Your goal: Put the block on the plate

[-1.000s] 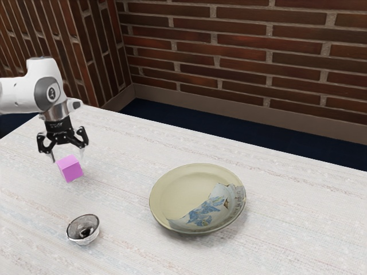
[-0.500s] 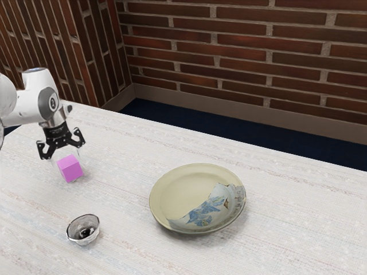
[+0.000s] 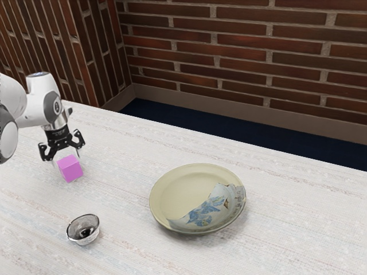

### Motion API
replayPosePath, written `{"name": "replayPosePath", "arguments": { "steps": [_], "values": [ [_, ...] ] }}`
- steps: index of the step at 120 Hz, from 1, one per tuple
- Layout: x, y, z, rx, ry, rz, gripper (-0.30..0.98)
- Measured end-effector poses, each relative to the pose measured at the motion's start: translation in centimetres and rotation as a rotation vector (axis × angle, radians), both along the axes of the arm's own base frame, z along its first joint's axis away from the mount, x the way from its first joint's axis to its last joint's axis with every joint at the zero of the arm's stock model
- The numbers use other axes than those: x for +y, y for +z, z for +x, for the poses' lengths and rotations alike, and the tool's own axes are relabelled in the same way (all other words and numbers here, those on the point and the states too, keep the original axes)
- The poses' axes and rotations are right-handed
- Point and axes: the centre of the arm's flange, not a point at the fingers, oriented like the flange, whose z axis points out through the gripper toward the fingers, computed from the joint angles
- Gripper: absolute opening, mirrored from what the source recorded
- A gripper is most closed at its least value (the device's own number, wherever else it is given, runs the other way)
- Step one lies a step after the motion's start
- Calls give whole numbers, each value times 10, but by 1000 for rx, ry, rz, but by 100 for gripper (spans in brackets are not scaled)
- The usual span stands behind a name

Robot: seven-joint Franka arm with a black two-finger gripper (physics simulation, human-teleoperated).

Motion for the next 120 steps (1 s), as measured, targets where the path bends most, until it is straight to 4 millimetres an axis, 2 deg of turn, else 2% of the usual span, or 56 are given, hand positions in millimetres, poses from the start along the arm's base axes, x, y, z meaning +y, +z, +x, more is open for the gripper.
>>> {"name": "replayPosePath", "arguments": {
  "steps": [32, 102, 110, 120],
  "values": [
    [8, -11, 2, 7, 13, 10, 69],
    [6, -29, 4, 10, 30, -9, 69],
    [5, -29, 5, 7, 30, -12, 65],
    [4, -29, 6, -1, 36, -19, 54]
  ]
}}
